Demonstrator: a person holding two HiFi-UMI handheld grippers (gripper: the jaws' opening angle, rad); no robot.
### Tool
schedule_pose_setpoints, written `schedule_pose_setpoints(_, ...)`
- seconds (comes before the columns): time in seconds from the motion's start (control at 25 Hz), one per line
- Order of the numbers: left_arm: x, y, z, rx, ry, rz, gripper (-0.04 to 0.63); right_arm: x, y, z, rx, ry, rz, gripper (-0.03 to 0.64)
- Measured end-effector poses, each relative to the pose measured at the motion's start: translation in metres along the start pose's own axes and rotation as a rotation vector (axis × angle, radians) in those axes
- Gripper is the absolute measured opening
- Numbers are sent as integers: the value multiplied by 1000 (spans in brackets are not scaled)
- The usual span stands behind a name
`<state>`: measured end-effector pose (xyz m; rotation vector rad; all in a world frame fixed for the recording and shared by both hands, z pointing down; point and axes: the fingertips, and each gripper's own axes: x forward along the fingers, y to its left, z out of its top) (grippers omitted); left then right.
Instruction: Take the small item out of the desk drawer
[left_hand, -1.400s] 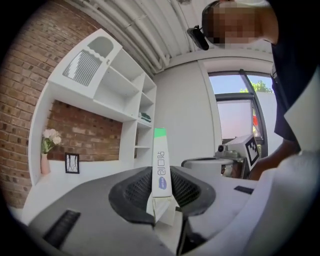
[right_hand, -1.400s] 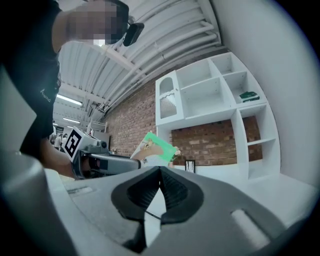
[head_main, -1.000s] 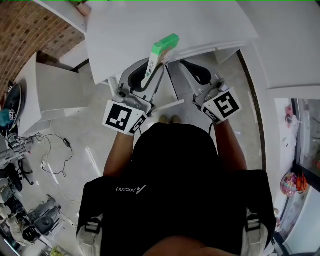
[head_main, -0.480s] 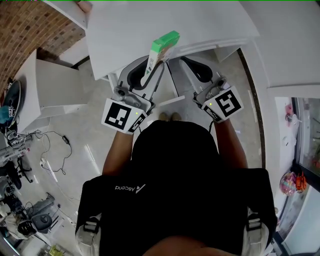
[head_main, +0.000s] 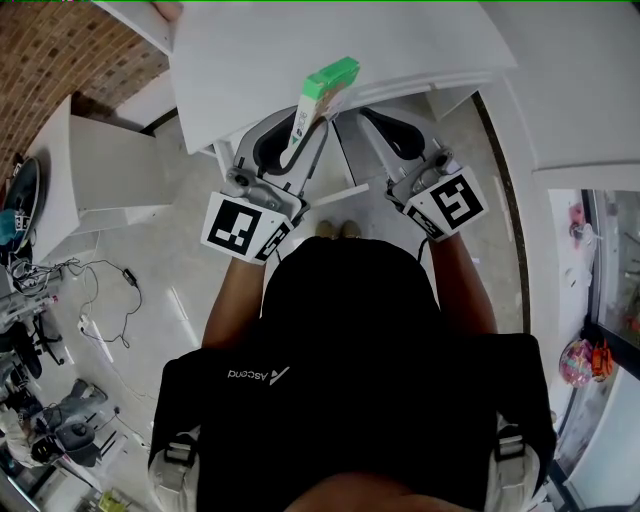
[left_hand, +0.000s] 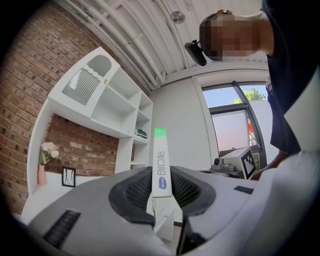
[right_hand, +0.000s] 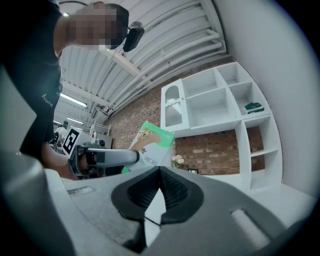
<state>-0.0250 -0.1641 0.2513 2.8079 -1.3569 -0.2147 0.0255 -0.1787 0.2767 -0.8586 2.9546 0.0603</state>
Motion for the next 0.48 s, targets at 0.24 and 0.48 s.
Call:
schedule_pose_setpoints(0.24, -3, -1, 0, -3, 1, -4, 94, -1, 2, 0, 4, 5, -4, 2)
schedule_pose_setpoints(0.48, -2, 2, -1, -6, 2, -4, 94, 1, 1, -1, 3, 4, -3, 2)
